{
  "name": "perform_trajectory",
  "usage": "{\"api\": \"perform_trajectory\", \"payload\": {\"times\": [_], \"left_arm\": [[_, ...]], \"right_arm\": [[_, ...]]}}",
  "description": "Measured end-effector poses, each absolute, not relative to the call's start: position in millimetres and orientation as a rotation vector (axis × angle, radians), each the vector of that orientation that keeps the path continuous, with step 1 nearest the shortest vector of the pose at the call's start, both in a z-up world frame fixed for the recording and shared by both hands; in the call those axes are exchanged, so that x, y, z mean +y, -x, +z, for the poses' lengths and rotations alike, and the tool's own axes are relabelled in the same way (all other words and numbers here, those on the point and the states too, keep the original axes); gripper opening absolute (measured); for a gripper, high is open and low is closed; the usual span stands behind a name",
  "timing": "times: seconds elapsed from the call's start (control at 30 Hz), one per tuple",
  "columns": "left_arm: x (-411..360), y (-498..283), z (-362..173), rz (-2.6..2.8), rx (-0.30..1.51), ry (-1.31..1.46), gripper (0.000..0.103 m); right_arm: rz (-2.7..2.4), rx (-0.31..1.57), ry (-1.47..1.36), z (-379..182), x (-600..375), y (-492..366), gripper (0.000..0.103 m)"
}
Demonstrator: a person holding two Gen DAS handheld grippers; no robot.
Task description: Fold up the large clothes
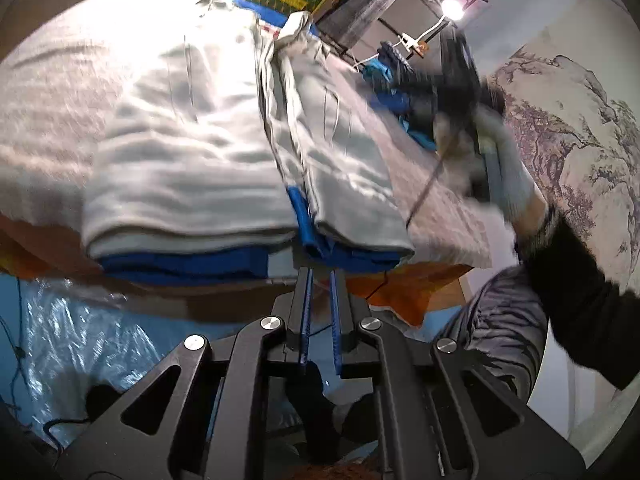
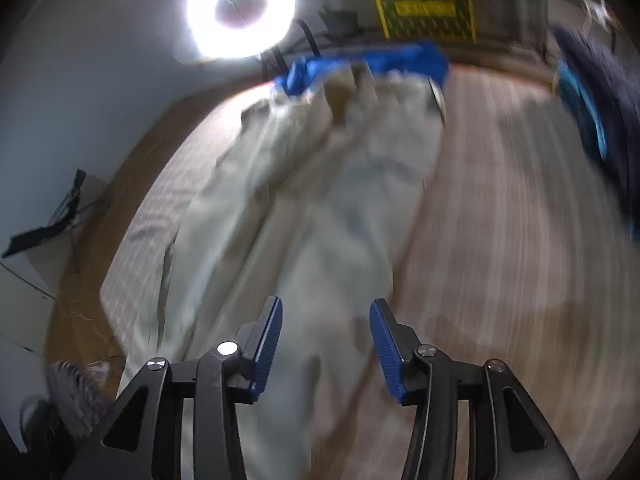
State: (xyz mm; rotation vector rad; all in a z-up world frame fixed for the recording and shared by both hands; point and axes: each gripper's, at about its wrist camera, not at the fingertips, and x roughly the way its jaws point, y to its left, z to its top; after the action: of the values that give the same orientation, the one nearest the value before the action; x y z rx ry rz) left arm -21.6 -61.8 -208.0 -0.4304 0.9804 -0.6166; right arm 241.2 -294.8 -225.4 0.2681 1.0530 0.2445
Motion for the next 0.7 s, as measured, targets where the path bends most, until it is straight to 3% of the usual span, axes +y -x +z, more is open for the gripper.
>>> {"api": "perform_trajectory", "payload": {"times": [0.1, 0.23, 0.33, 0.37, 0.43, 0.47, 0.53, 0.7], "left_arm": [[-68, 3, -194, -0.637, 0.944, 0.400, 0.006], [-89, -25, -191, -0.644, 0.925, 0.344, 0.032], [-105, -43, -206, -0.640, 0.975, 0.305, 0.032], [-109, -48, -215, -0.618, 0.989, 0.287, 0.026], [-109, -57, -229, -0.595, 1.021, 0.316, 0.002], [-104, -58, -233, -0.596, 1.031, 0.372, 0.002], [-97, -54, -232, -0.588, 1.039, 0.432, 0.000], [-105, -39, -247, -0.550, 1.060, 0.316, 0.000]], "right_arm": [[0.289, 1.130, -0.383, -259, -298, -207, 0.051], [0.361, 1.174, -0.489, -284, -293, -182, 0.051], [0.391, 1.160, -0.498, -286, -288, -171, 0.048], [0.398, 1.158, -0.508, -287, -289, -169, 0.036], [0.410, 1.162, -0.545, -290, -290, -170, 0.023], [0.403, 1.157, -0.544, -290, -291, -169, 0.011], [0.395, 1.146, -0.512, -281, -289, -165, 0.005], [0.320, 1.141, -0.314, -262, -277, -153, 0.005]]}}
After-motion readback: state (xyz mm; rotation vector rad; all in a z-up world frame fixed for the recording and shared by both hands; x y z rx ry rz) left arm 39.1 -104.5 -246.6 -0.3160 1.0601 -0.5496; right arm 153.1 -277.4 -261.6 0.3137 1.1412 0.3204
